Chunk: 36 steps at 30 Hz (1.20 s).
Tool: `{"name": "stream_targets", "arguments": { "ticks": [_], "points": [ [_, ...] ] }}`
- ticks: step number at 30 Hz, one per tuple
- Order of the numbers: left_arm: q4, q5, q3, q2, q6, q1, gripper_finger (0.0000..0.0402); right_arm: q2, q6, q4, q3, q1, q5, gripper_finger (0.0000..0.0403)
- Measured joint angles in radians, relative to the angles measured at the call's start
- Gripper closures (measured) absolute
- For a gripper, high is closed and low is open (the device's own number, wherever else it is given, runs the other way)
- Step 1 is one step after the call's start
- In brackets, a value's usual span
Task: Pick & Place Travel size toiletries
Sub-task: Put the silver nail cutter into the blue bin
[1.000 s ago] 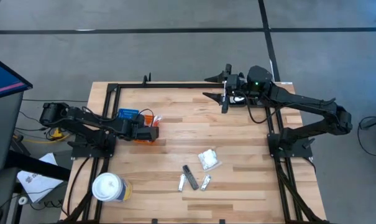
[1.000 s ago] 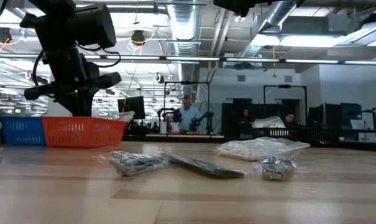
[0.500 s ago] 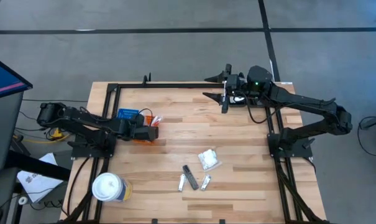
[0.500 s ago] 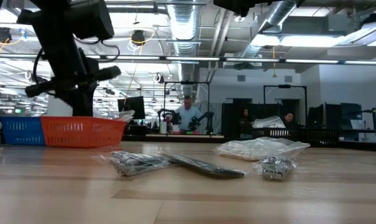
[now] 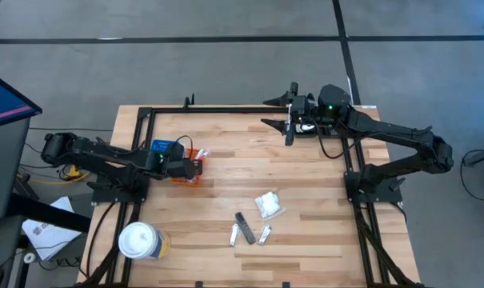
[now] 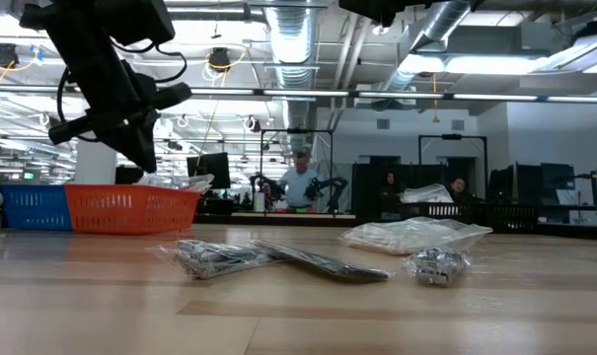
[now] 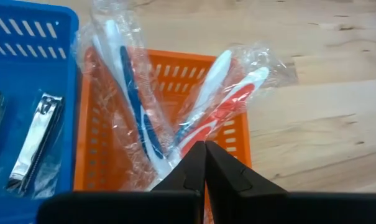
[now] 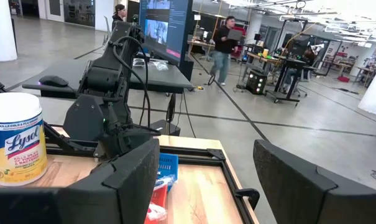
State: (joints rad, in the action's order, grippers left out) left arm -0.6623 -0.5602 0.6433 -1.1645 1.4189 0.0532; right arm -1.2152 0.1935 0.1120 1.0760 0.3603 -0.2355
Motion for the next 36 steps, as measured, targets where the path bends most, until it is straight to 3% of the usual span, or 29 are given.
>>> {"name": "stream_targets", "arguments": {
  "ticks": [17, 36],
  "points": [
    [0.343, -0.072, 0.000, 0.000, -0.347, 0.026, 0.0401, 0.002, -0.009, -0.140, 0.000, -0.001, 0.000, 0.0148],
    [0.606, 0.081, 0.000, 0.000, -0.614, 0.056, 0.0401, 0.065, 0.002, -0.353, 0.000, -0.139, 0.000, 0.0148]
  ]
}}
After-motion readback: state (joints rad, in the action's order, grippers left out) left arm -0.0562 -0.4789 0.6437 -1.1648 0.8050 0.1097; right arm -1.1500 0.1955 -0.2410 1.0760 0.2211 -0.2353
